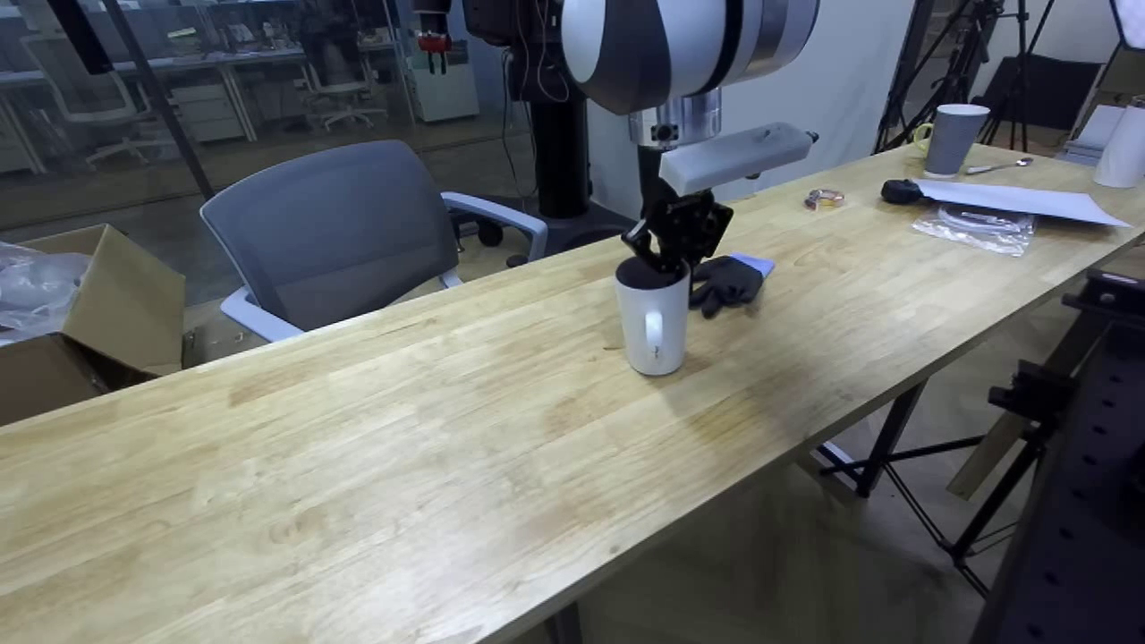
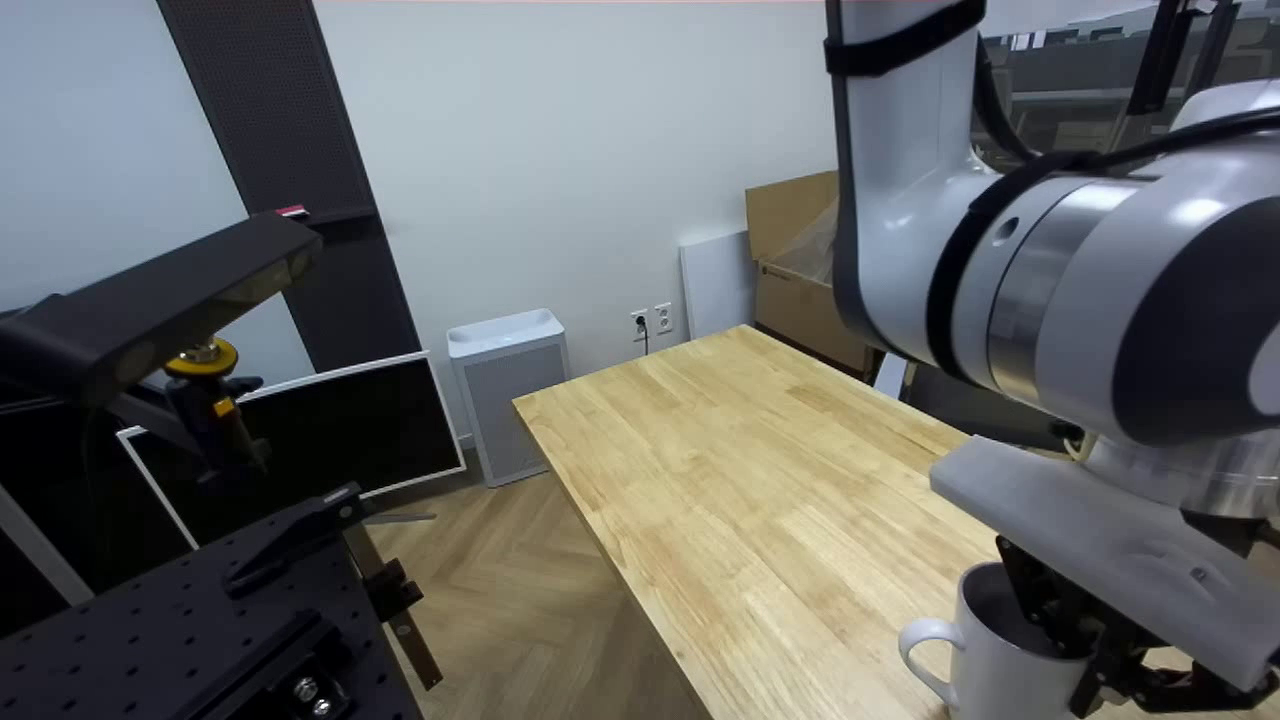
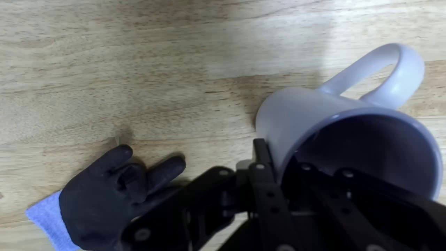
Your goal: Move the mug cup forward
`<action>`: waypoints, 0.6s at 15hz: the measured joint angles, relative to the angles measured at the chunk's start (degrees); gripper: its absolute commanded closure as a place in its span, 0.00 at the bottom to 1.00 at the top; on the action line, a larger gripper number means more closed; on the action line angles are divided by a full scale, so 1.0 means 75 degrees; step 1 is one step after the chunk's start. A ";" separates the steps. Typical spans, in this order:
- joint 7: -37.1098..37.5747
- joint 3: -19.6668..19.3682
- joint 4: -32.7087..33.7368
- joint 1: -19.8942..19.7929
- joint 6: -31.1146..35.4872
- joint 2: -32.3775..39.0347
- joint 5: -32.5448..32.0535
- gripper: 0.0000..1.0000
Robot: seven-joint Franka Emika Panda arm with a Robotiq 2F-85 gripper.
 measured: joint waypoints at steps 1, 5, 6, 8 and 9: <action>-0.0024 0.0024 -0.0116 -0.0023 0.0199 -0.0030 0.0013 0.98; -0.0116 0.0216 -0.0466 -0.0248 0.0865 -0.0107 0.0098 0.98; -0.0166 0.0315 -0.0518 -0.0350 0.1011 -0.0111 0.0162 0.98; -0.0282 0.0547 -0.0580 -0.0602 0.1169 -0.0115 0.0208 0.91; -0.0403 0.0701 -0.0589 -0.0764 0.1151 -0.0121 0.0240 0.94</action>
